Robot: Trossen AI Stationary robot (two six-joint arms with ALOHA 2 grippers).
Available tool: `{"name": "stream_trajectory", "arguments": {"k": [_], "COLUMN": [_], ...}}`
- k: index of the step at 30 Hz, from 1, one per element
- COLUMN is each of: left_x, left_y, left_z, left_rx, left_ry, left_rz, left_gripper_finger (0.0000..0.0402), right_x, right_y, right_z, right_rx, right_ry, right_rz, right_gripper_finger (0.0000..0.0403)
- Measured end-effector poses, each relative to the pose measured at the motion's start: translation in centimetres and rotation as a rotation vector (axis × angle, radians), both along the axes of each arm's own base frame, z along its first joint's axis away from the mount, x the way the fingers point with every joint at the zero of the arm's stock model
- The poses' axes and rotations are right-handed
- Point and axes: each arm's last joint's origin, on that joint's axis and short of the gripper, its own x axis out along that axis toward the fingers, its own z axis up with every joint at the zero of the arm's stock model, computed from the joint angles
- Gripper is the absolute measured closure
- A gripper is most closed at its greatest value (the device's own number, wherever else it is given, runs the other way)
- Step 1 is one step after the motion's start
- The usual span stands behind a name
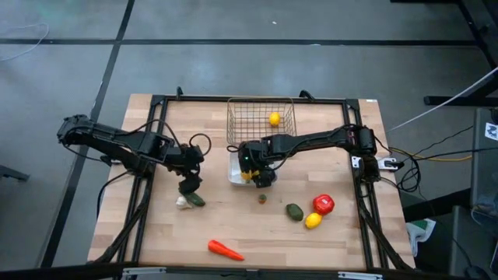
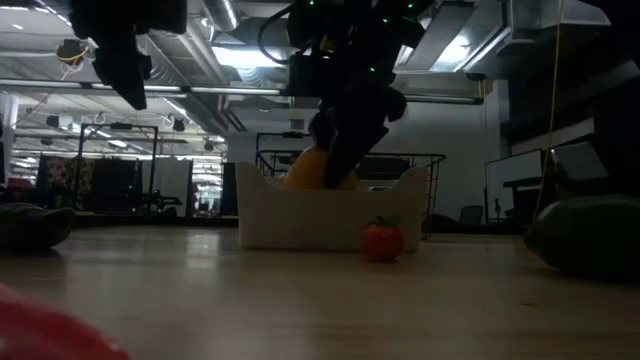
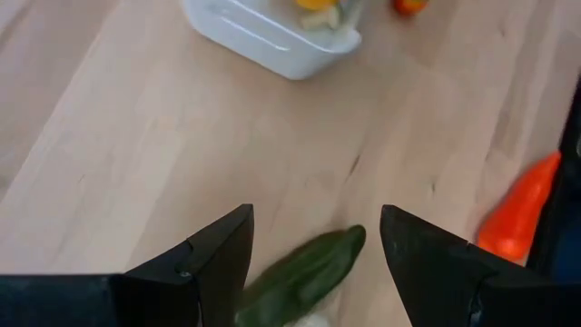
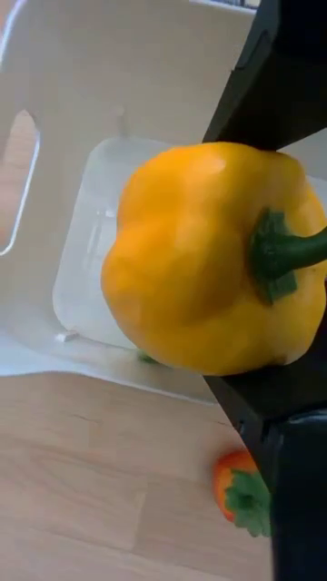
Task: Sort produce into baskets
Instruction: Put the yellow bell pepper into the white bin, then put the green chili pepper into the white bin
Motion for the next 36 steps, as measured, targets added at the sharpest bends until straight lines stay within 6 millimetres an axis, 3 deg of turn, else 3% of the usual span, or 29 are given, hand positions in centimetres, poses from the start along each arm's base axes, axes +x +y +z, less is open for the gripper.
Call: {"name": "stream_trajectory", "arguments": {"k": [9,17,29,36], "left_x": [0.5,1.5,4.0,4.8], "left_y": [-2.4,-4.4,-6.6,-7.3], "left_z": [-1.1,-3.1,-6.8,-8.8], "left_rx": [0.037,0.108,0.166,0.179], "left_ry": [0.054,0.133,0.194,0.247], "left_rz": [-0.155,-0.335,-0.481,-0.500], "left_gripper_finger": [0.0164,0.0164,0.0164,0.0164], "right_x": [0.2,0.0,-0.9,-3.7], "right_y": [0.1,-0.1,0.0,0.0], "right_z": [0.1,0.3,6.1,9.2], "right_rx": [0.030,-0.011,-0.014,-0.010], "right_ry": [-0.021,0.010,0.019,0.049], "right_rz": [0.010,-0.008,0.001,-0.010], "right_gripper_finger": [0.0008,0.0029,0.0031,0.0031]}}
